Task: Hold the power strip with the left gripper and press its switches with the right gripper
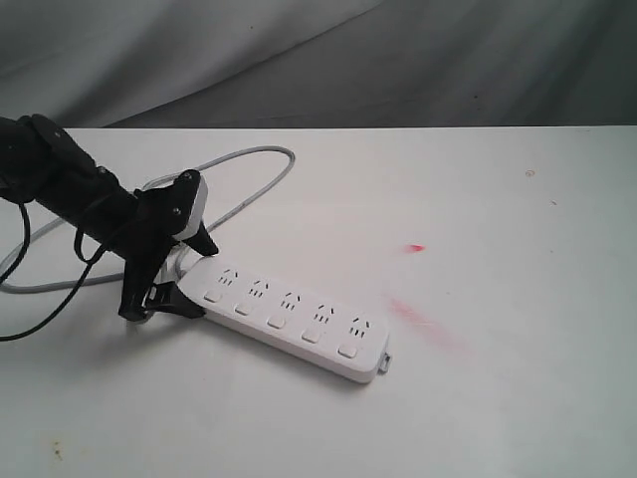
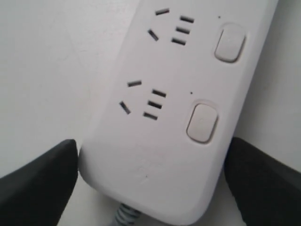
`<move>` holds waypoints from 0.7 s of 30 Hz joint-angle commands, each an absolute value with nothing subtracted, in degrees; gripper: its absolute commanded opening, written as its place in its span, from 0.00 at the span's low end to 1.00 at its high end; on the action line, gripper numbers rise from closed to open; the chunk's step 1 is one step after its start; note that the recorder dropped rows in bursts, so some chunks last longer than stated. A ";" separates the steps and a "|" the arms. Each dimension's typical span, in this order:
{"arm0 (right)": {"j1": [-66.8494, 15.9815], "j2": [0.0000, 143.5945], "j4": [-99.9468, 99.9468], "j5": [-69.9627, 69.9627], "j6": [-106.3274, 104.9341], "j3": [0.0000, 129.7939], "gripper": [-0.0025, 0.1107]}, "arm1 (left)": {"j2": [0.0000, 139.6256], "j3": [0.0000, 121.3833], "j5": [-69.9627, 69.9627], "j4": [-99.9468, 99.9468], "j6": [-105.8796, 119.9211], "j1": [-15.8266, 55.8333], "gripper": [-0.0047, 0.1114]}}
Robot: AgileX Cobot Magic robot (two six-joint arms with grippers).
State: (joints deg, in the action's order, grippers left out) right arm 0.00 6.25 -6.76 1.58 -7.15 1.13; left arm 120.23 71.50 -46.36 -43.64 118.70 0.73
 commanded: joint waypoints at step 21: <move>0.37 6.10 -5.89 1.04 -7.09 1.08 0.02 | 120.92 72.12 -56.76 -35.58 104.84 1.32 0.61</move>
State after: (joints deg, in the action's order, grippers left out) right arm 0.00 6.25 -6.76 1.58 -7.15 1.13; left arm 121.00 71.95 -55.26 -35.98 105.84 0.95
